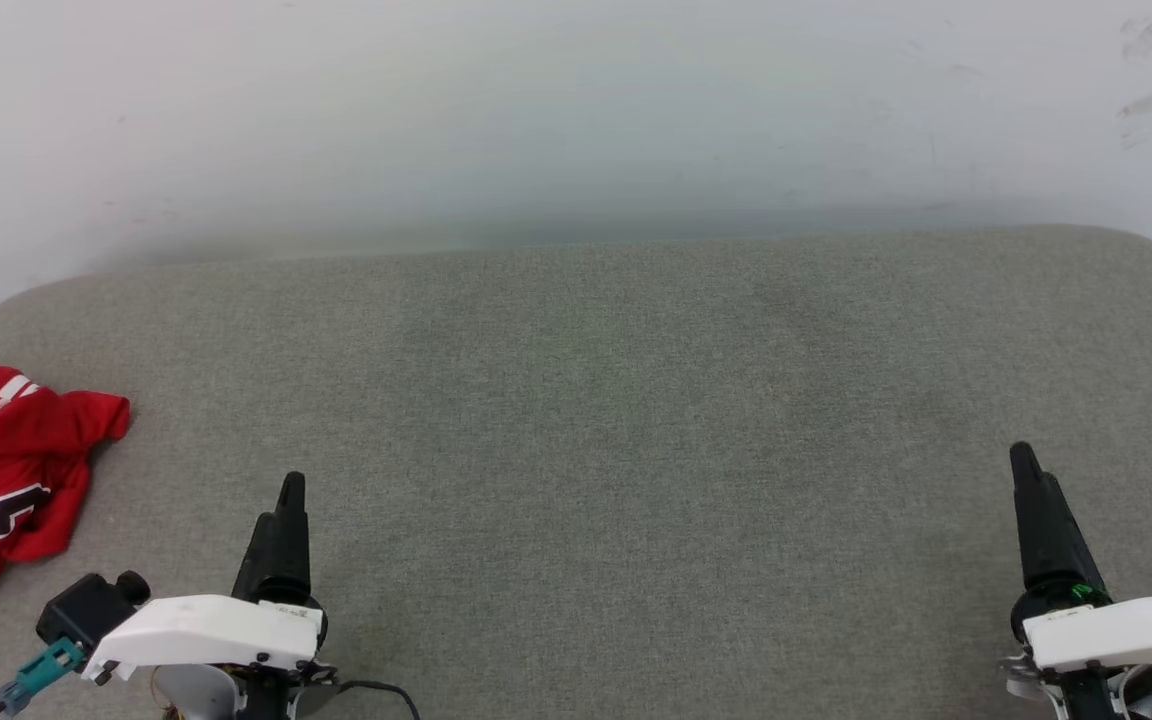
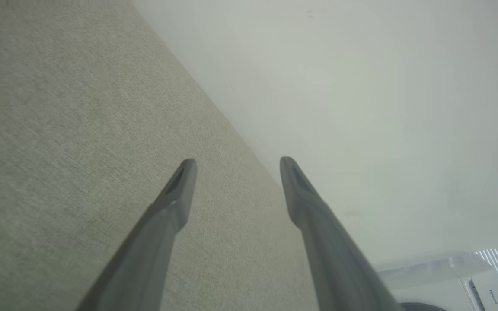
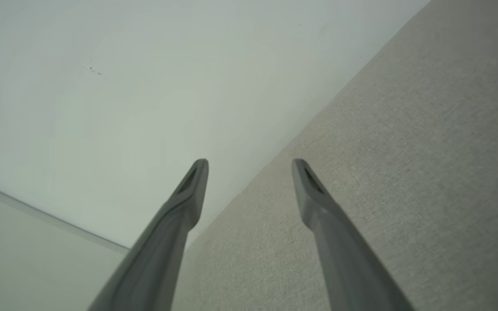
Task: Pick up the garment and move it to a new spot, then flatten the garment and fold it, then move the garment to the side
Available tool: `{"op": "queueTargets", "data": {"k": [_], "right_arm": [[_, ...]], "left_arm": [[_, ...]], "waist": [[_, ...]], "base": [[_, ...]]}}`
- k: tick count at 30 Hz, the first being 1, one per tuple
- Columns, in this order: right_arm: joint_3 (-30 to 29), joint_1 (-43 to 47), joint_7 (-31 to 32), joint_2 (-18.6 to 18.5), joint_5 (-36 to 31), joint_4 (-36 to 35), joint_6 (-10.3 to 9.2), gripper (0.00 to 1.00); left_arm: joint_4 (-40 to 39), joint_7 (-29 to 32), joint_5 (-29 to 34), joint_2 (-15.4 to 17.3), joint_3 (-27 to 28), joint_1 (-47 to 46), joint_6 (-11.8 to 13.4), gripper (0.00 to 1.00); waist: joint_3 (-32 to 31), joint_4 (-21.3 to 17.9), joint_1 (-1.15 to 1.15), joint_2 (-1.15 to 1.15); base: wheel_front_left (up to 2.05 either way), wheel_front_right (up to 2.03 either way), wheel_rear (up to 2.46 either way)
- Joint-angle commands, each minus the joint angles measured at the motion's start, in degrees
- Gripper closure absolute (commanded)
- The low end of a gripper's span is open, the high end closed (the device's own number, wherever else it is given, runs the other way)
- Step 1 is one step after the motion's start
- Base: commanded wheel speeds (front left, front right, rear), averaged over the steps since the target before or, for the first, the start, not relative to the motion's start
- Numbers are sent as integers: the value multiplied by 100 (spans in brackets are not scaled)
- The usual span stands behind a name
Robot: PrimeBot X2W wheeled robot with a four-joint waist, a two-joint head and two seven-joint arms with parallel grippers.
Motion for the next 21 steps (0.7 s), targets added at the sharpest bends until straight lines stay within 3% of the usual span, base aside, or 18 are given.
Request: {"op": "queueTargets", "data": {"k": [1, 21], "right_arm": [[40, -14, -73, -14, -358, -140, 10, 0], [212, 219, -459, -14, -2207, -288, 11, 0]], "left_arm": [[-118, -66, 338, 13, -57, -13, 56, 0], [-303, -443, 2147, 43, -345, 123, 303, 0]], "waist": [[1, 0, 0, 0], [-12, 19, 0, 0]], "base": [[0, 0, 0], [0, 0, 0]]}}
